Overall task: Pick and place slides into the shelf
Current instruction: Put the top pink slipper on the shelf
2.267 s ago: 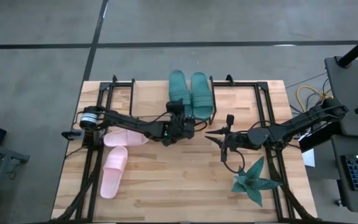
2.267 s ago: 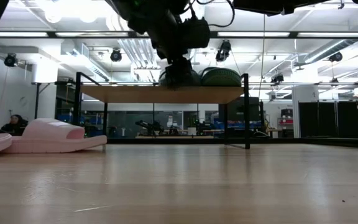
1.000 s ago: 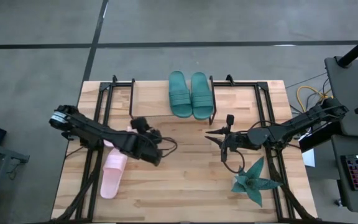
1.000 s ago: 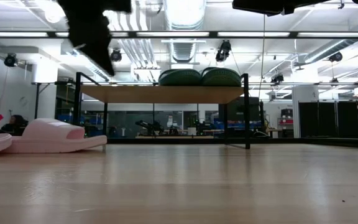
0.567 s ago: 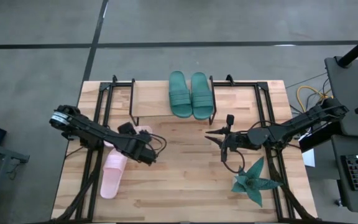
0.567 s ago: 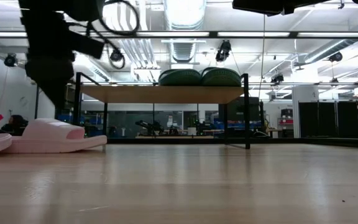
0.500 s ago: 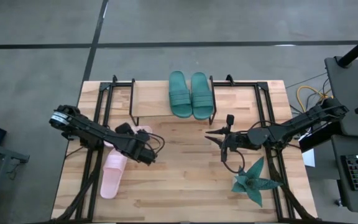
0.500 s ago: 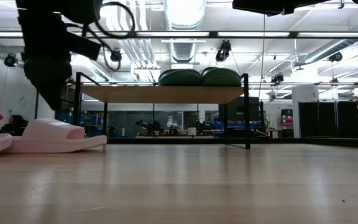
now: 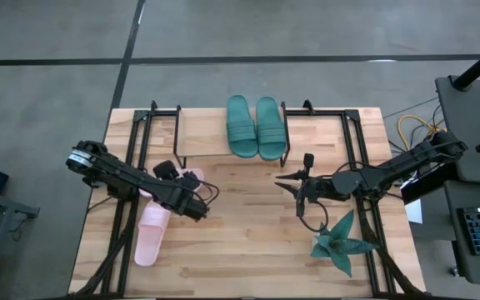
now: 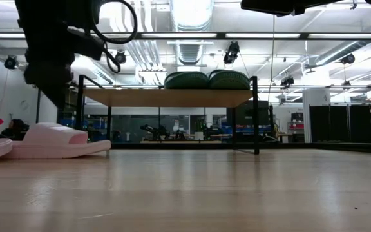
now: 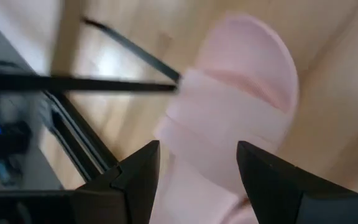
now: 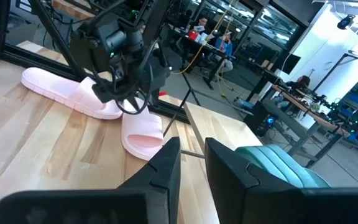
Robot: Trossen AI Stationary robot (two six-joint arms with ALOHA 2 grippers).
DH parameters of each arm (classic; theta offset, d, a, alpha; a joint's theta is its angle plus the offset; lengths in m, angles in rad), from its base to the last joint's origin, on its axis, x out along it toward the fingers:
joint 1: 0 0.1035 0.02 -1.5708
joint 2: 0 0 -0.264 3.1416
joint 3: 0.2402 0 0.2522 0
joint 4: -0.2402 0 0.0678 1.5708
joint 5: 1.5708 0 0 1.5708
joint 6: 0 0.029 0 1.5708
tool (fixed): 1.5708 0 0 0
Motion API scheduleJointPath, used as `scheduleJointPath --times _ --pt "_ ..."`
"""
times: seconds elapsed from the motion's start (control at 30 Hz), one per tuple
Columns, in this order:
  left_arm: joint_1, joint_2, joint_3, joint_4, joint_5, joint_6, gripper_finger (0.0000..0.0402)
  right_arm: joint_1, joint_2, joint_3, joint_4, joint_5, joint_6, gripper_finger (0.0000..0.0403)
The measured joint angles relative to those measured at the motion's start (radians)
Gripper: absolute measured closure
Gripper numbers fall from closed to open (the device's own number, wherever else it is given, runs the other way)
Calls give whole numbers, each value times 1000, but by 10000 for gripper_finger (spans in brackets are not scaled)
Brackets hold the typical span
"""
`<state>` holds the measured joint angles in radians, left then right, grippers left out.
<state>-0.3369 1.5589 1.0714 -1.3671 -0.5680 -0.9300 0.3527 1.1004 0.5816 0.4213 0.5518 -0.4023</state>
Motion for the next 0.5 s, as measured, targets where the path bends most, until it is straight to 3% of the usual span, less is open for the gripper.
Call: scheduleJointPath --times 0.2,0.37,0.5 --pt "-1 10 0 40 22 52 203 0 0 0 0 0 0 342" --pt "3 10 0 64 150 -98 203 0 0 0 0 0 2 343" --pt "3 10 -7 -9 201 -81 203 0 0 0 -1 0 2 340"
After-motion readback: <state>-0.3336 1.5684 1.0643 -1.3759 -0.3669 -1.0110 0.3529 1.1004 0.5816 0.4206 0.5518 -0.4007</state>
